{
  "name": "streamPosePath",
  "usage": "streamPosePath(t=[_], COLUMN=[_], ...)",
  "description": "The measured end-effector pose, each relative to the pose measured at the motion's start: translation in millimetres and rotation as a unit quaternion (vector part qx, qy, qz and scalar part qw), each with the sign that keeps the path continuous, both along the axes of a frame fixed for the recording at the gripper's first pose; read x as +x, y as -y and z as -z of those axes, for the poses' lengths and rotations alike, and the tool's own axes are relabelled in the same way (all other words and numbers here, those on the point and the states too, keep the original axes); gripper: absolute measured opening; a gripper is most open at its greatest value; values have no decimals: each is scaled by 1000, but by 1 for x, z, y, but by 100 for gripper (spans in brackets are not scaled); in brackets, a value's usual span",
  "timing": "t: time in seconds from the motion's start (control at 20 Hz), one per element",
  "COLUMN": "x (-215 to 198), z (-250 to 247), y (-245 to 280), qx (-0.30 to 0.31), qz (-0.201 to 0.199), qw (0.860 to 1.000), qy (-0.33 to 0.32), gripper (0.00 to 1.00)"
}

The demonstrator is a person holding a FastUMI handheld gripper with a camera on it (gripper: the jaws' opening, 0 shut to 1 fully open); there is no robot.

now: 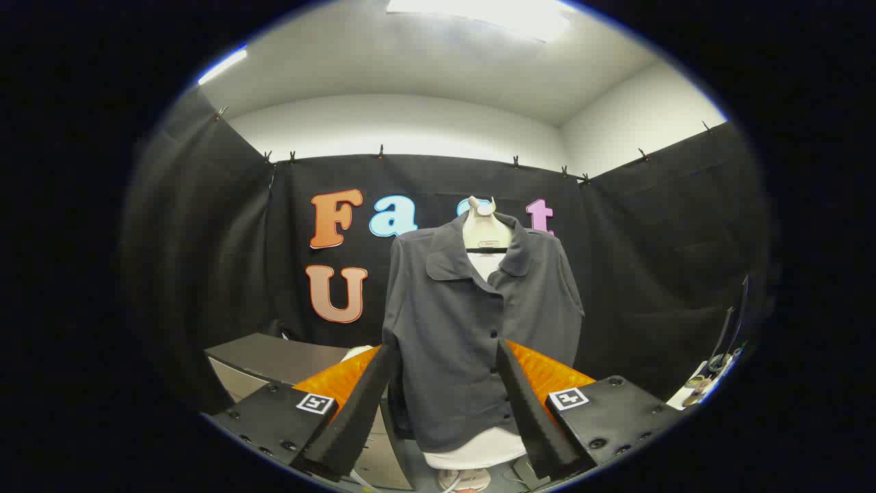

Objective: Iron the clothes twice with a garment steamer, once on the left side and once on the right side.

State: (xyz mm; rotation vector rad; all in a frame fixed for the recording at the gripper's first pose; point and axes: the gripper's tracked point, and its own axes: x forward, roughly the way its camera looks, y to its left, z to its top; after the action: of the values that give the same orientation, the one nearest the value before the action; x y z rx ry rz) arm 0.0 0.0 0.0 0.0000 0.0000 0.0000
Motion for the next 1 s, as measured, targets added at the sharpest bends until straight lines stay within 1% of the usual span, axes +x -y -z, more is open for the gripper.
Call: streamPosePath(t=[0.15, 0.6, 1.0], x=[0, 0, -1], z=[3, 5, 8], y=[-1, -9, 1], qx=[11, 19, 28], qz=[2, -19, -3], qw=[1000, 1000, 999], qy=[-4, -14, -22], gripper=[98, 98, 98])
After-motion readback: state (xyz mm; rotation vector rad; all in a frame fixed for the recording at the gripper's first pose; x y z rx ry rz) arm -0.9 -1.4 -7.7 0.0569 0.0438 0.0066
